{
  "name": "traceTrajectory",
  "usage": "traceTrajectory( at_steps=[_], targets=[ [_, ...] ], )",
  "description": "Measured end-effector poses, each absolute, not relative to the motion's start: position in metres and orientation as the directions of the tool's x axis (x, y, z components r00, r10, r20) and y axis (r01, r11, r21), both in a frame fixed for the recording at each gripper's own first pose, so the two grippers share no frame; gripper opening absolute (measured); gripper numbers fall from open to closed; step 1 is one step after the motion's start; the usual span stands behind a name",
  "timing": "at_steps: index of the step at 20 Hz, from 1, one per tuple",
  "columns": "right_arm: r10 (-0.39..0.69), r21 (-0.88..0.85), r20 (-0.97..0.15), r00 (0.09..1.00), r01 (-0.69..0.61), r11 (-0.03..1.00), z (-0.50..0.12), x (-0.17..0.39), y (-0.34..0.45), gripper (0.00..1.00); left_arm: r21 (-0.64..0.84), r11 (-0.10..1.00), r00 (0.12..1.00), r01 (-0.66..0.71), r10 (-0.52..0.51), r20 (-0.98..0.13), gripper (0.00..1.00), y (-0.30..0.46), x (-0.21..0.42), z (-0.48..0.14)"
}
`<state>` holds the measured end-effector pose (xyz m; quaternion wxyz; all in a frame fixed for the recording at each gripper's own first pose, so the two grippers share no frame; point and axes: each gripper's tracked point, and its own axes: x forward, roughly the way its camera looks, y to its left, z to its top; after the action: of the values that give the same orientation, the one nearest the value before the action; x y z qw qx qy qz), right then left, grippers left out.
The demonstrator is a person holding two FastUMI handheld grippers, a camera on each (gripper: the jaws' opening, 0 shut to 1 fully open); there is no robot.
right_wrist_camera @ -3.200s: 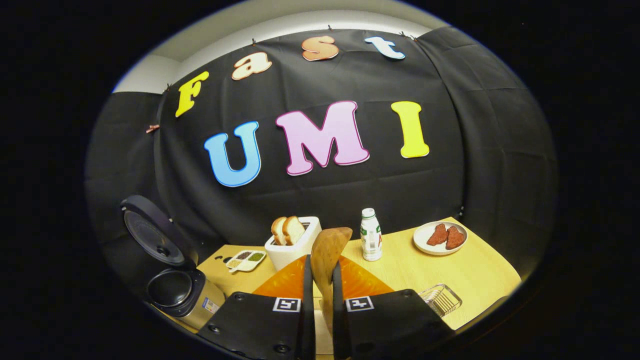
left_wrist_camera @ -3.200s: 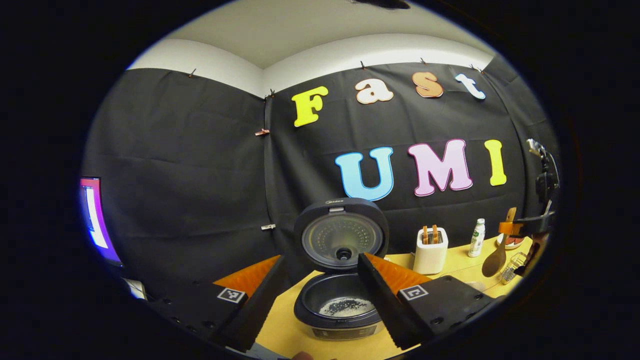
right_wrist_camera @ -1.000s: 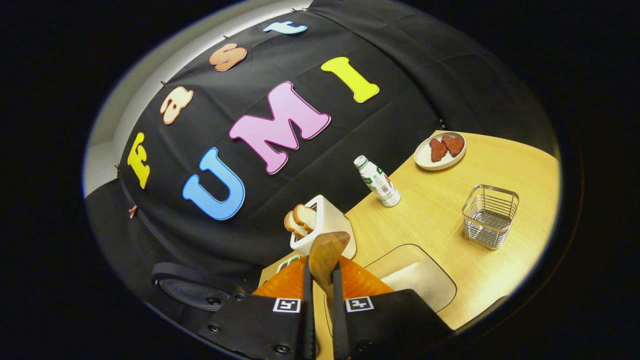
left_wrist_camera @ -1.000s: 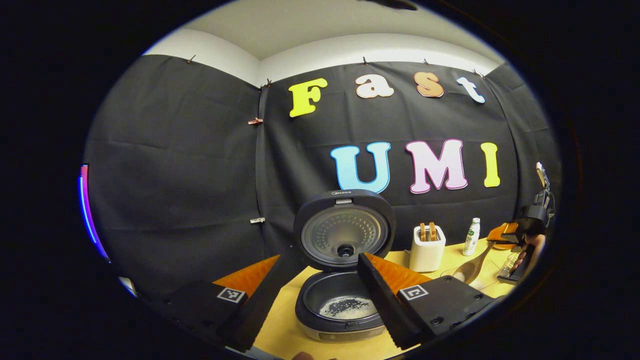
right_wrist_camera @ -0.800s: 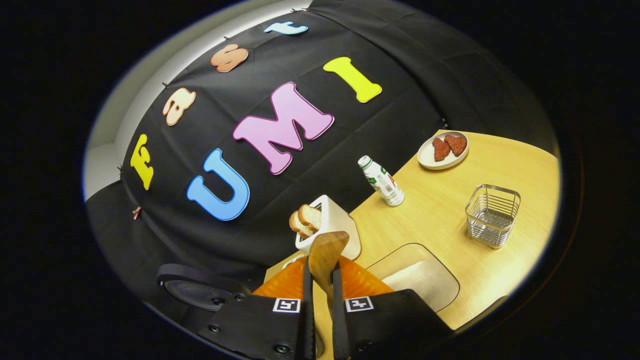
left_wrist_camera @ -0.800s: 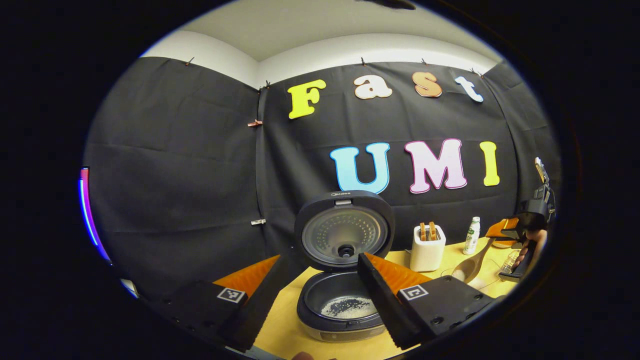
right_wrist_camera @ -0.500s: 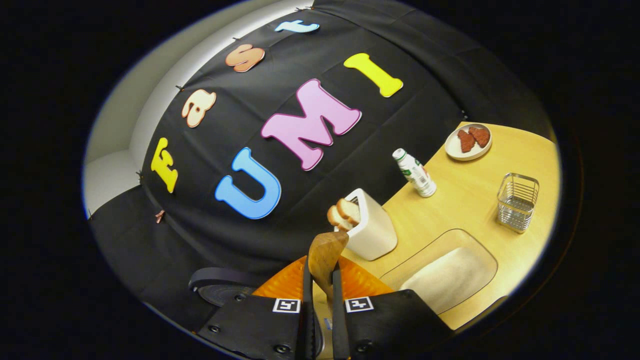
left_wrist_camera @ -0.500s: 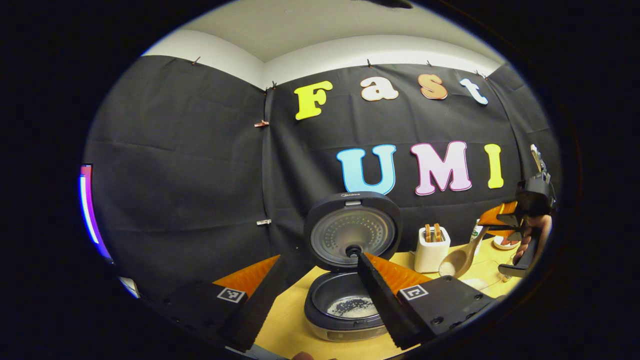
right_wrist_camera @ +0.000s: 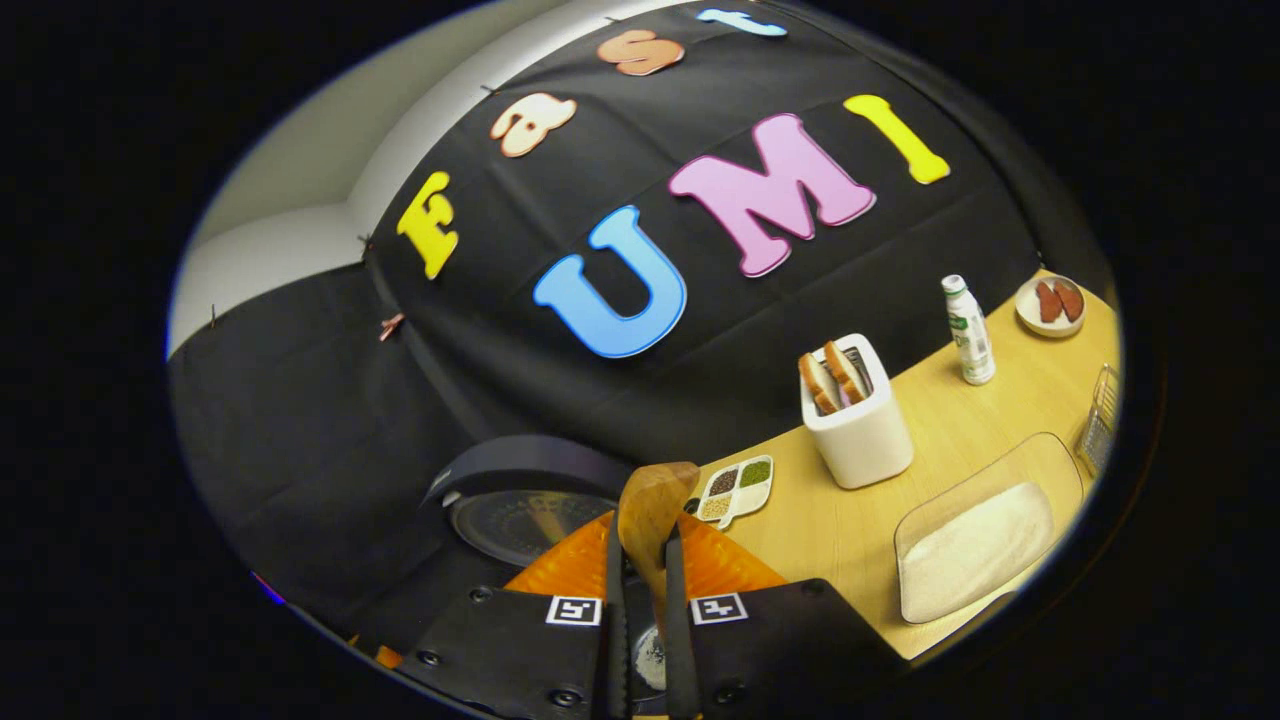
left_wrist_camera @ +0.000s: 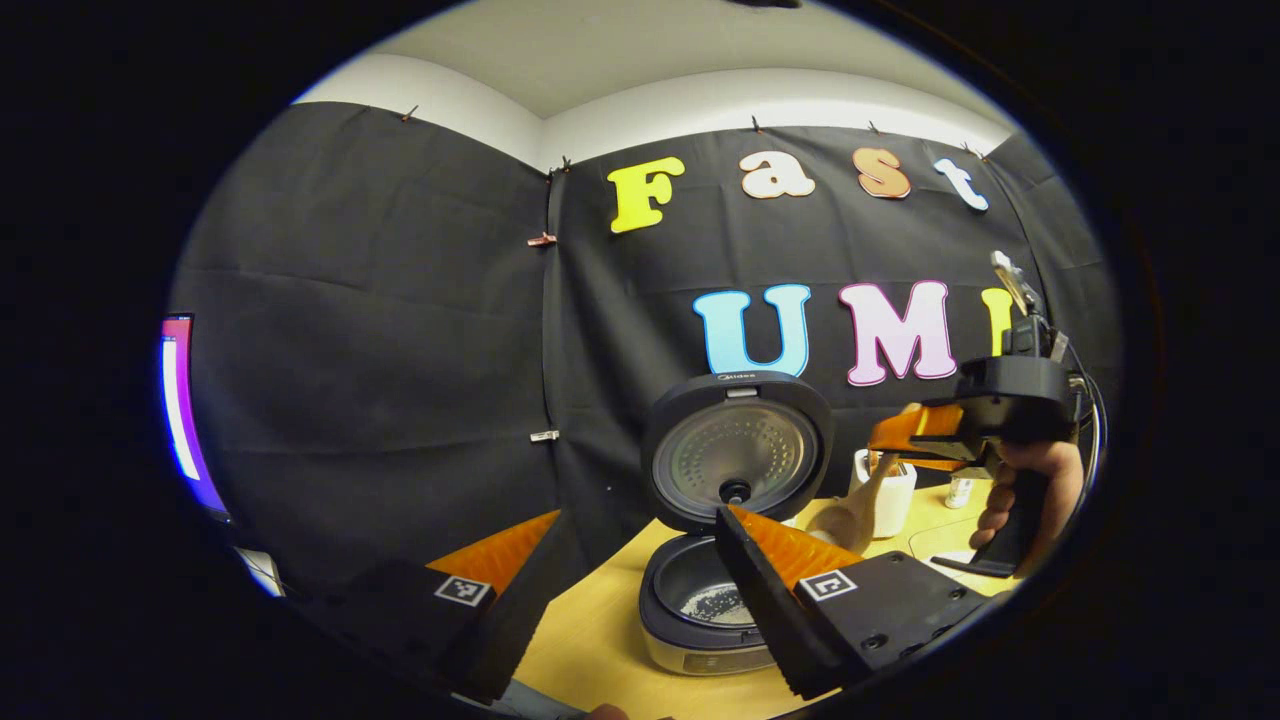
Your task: Close the left gripper, press the button to open the rice cooker; take a wooden spoon from the chopstick holder with the right hand, scoop a spoonful of rice and pour it into the rice cooker, then put the wooden spoon back into the chopstick holder.
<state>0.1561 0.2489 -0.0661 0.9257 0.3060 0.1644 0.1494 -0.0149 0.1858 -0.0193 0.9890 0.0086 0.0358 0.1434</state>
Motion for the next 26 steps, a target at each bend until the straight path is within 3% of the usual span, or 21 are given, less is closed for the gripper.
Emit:
traceTrajectory(
  at_steps=[8,17,26],
  targets=[
    [0.494,0.323,-0.178,0.851,-0.424,0.846,-0.059,0.135,0.307,0.18,-0.007,0.956,0.953,-0.294,0.293,-0.081,0.96,0.195,-0.015,-0.028],
    [0.505,0.133,-0.104,0.857,-0.491,0.861,-0.048,0.126,0.308,0.18,-0.019,0.956,0.953,-0.292,0.289,-0.091,0.96,0.195,-0.014,-0.034],
    [0.472,0.224,-0.097,0.876,-0.443,0.868,-0.046,0.129,0.294,0.18,-0.007,0.958,0.955,-0.287,0.285,-0.086,0.96,0.185,-0.017,-0.028]
  ],
)
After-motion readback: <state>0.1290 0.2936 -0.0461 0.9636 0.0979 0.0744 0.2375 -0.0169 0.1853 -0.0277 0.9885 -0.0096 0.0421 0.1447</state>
